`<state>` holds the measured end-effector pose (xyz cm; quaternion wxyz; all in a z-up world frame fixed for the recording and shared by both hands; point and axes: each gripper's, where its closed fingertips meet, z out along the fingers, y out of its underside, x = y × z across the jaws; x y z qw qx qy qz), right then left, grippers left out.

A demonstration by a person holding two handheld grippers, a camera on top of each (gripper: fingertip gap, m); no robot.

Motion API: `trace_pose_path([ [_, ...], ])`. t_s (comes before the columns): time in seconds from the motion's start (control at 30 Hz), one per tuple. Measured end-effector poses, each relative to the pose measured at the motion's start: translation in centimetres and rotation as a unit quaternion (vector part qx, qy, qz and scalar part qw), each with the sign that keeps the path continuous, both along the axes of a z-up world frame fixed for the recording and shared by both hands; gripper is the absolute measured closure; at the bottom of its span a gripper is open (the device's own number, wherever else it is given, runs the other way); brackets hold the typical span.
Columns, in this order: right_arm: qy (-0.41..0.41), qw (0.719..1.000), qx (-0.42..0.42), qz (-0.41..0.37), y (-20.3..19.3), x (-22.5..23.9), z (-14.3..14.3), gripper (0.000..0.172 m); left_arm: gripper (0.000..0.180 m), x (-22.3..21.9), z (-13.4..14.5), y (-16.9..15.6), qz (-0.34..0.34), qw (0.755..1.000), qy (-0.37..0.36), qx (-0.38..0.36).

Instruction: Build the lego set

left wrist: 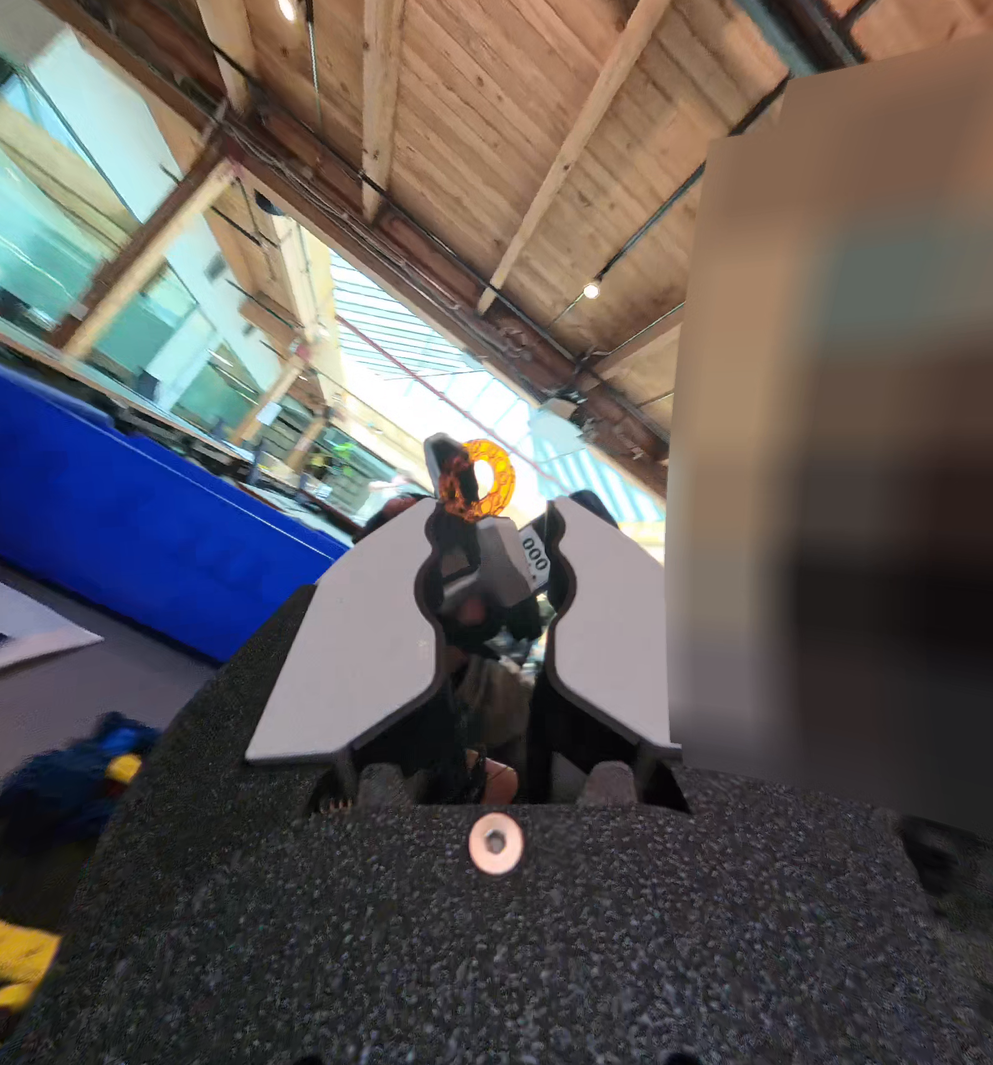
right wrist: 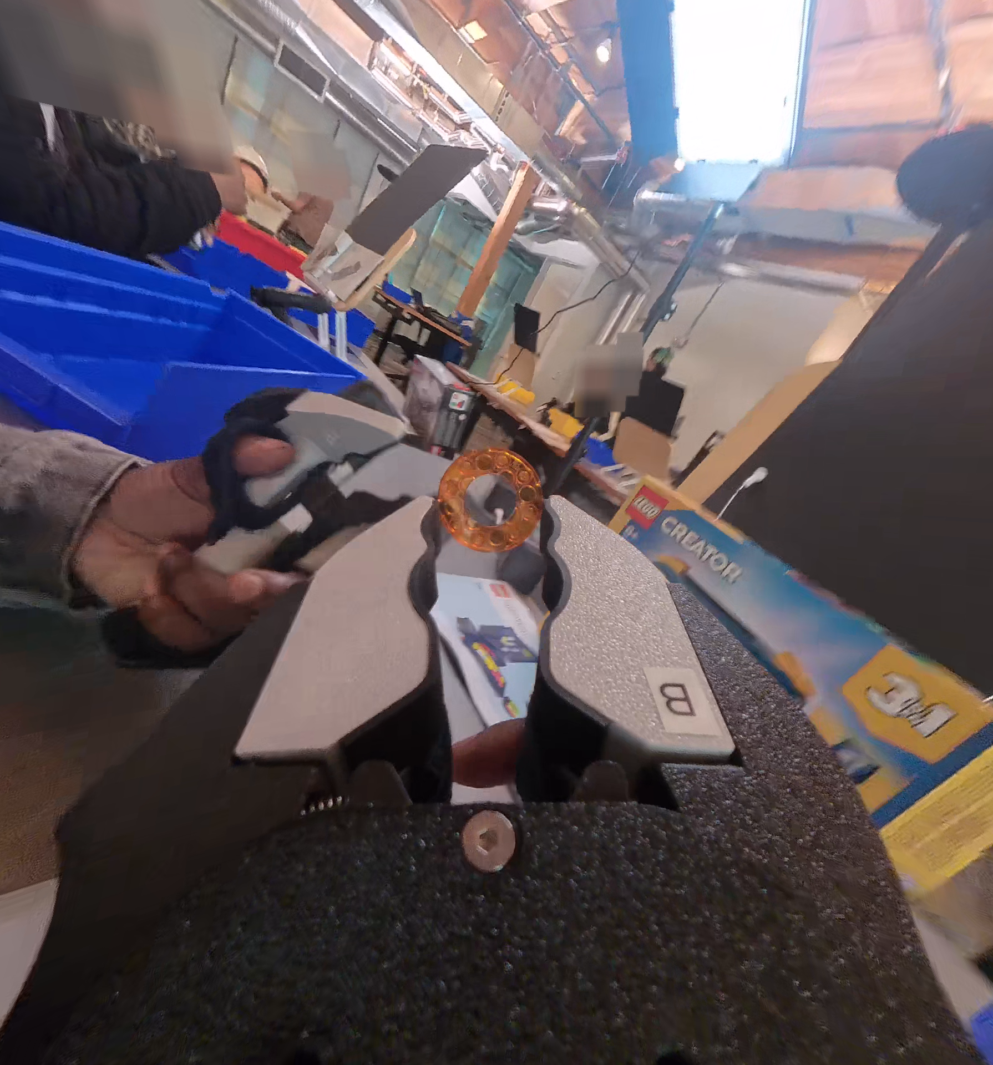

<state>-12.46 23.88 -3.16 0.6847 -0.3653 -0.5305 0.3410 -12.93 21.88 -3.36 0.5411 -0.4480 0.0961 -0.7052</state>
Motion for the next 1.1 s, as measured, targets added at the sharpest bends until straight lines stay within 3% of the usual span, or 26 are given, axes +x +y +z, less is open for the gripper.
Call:
trace_pose_path([
  [0.07, -0.024, 0.996, -0.086, 0.028, 1.1, 0.0, -0.8, 0.139, 0.146, -1.3, 0.1, 0.1, 0.096, 0.989, 0.085, 0.068],
  [0.1, -0.034, 0.99, -0.135, 0.035, 1.8, 0.0, -1.3, 0.139, 0.144, -1.7, -0.3, 0.2, 0.151, 0.971, 0.151, 0.108],
  [0.13, -0.046, 0.981, -0.182, 0.049, 2.3, -0.1, -2.0, 0.139, 0.141, -2.0, -1.1, 0.6, 0.208, 0.939, 0.232, 0.146],
  [0.23, -0.079, 0.95, -0.293, 0.075, 3.1, -0.3, -3.6, 0.139, 0.132, -2.6, -3.9, 1.7, 0.331, 0.792, 0.449, 0.249],
  [0.27, -0.09, 0.942, -0.314, 0.081, 3.0, -0.4, -4.1, 0.139, 0.131, -2.4, -4.6, 1.8, 0.344, 0.754, 0.488, 0.274],
  [0.3, -0.1, 0.936, -0.327, 0.085, 2.9, -0.5, -4.5, 0.139, 0.131, -1.9, -4.8, 1.9, 0.351, 0.735, 0.504, 0.286],
  [0.4, -0.137, 0.92, -0.352, 0.103, 2.1, -0.9, -5.8, 0.139, 0.129, -0.4, -5.3, 1.8, 0.338, 0.733, 0.51, 0.298],
  [0.5, -0.156, 0.9, -0.386, 0.127, 1.3, -1.2, -6.7, 0.139, 0.127, 0.1, -6.3, 2.2, 0.337, 0.707, 0.54, 0.308],
  [0.73, -0.196, 0.895, -0.382, 0.125, 0.7, -1.4, -7.9, 0.139, 0.128, 0.7, -7.1, 2.4, 0.343, 0.671, 0.57, 0.327],
  [1.0, -0.211, 0.881, -0.398, 0.142, 0.1, -1.5, -8.5, 0.139, 0.148, 0.3, -7.1, 2.6, 0.351, 0.666, 0.573, 0.323],
  [1.1, -0.204, 0.871, -0.418, 0.156, -0.1, -1.5, -8.3, 0.139, 0.139, 0.4, -7.0, 2.5, 0.347, 0.68, 0.561, 0.321],
])
